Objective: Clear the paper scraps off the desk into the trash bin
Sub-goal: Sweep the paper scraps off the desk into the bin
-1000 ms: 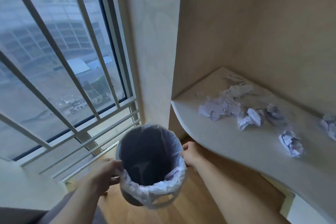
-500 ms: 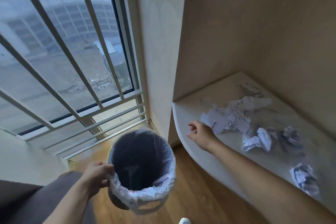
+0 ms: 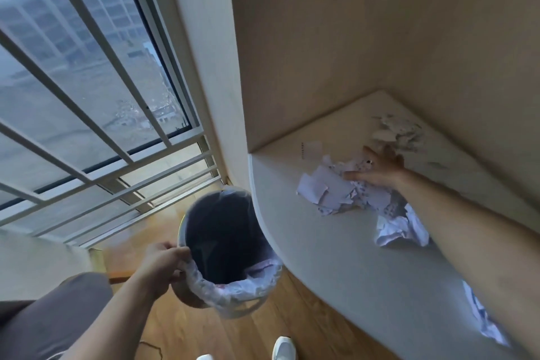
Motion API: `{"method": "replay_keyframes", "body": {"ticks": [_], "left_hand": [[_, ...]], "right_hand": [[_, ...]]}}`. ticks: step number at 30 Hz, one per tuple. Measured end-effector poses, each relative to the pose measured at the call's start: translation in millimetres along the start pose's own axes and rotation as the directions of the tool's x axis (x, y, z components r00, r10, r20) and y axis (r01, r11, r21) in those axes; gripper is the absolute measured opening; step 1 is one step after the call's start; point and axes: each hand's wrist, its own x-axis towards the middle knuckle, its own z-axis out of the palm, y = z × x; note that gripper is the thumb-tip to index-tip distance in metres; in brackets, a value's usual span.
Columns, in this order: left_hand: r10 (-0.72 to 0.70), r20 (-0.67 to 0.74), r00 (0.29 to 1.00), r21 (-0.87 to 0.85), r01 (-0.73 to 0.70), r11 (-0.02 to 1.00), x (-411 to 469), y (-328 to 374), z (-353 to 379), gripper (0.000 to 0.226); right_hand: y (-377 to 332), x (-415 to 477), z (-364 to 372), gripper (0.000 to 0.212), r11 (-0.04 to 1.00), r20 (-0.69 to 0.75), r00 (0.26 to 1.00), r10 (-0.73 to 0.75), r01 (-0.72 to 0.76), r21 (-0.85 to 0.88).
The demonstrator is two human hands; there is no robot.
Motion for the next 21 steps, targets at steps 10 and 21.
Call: {"method": "replay_keyframes", "body": {"ticks": [10, 21], "left_hand": [[0.012, 0.040, 0.999, -0.015, -0.012, 1.000, -4.3, 11.2, 21.3, 0.018], [0.048, 0.024, 0.999, -0.012, -0.048, 0.999, -33.8, 20.3, 12.4, 0.006]], "right_hand": [[-2.9, -17.2, 54.9, 0.117, 0.989, 0.003, 0.991, -0.136, 0.136, -0.061], [-99.3, -77.0, 124.7, 0.060, 0.919, -0.128, 0.910, -0.393, 0.387, -0.073]]}}
